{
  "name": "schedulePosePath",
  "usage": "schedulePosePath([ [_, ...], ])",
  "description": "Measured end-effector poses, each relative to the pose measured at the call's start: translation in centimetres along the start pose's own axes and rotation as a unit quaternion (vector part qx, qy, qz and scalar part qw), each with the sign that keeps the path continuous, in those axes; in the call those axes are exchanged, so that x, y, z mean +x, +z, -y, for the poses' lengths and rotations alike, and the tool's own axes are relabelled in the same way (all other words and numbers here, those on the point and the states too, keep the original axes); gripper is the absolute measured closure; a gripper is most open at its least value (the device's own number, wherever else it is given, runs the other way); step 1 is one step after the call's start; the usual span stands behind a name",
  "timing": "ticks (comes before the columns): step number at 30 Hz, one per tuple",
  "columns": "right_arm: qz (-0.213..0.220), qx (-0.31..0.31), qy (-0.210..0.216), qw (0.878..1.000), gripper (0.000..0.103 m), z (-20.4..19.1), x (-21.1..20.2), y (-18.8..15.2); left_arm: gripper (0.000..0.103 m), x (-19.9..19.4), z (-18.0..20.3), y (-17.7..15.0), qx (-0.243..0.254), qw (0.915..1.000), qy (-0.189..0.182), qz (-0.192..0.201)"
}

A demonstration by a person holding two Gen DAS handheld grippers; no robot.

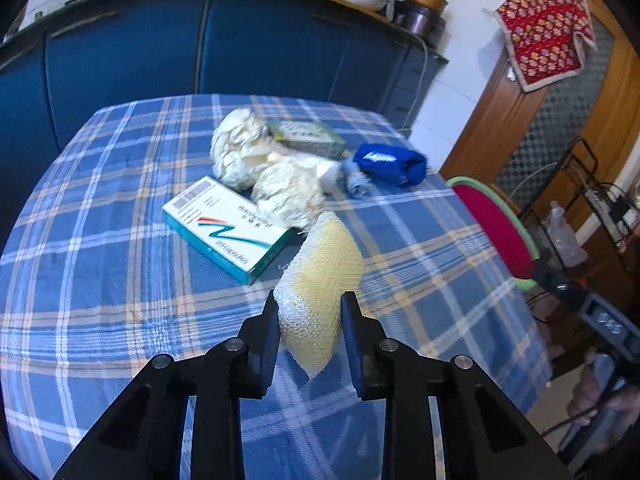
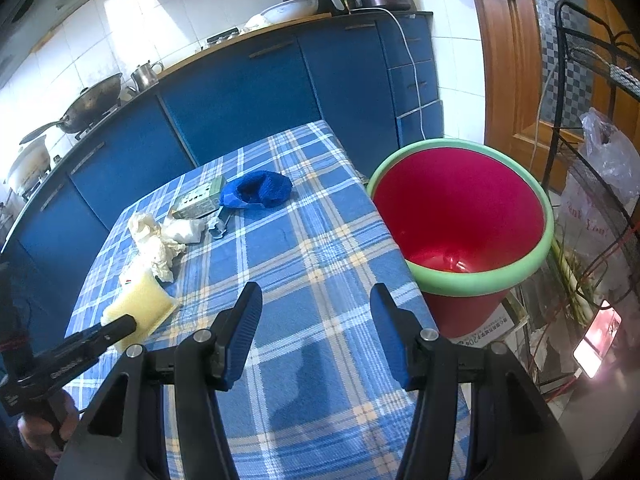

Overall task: Collect trash
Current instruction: 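Grasp the yellow foam sheet with the left tool and lift it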

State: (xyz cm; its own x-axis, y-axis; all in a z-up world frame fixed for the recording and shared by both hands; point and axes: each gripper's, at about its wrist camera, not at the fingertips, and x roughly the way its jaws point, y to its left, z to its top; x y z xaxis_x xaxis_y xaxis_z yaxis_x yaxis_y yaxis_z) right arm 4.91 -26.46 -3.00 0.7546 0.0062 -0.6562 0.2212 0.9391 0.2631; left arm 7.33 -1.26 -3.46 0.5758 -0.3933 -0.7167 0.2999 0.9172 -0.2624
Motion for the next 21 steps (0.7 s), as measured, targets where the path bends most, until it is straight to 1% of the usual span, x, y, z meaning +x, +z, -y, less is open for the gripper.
schedulePosePath([
  [5,-0.006,-0.008,0.004,1.000,0.045,-0.5,0.7,0.6,0.074,-1.7,0.4,1.0,0.002,0.9996,-0.008,0.028],
  [9,-0.011,-0.014,0.008,1.000,0.045,-1.1,1.5,1.1,0.074,-2.4,0.2,2.2,-0.001,0.9989,-0.002,0.046],
  [15,-0.018,-0.024,0.014,0.999,0.045,-2.1,2.9,2.2,0.074,-2.8,-1.0,4.9,-0.011,0.9960,0.032,0.083],
  [17,-0.021,-0.030,0.017,0.999,0.045,-2.5,3.5,2.5,0.074,-2.6,-1.4,5.9,-0.011,0.9940,0.051,0.096],
  [21,-0.030,-0.041,0.028,0.998,0.045,-3.7,4.7,3.5,0.074,-1.7,-2.0,7.3,-0.011,0.9910,0.082,0.105],
])
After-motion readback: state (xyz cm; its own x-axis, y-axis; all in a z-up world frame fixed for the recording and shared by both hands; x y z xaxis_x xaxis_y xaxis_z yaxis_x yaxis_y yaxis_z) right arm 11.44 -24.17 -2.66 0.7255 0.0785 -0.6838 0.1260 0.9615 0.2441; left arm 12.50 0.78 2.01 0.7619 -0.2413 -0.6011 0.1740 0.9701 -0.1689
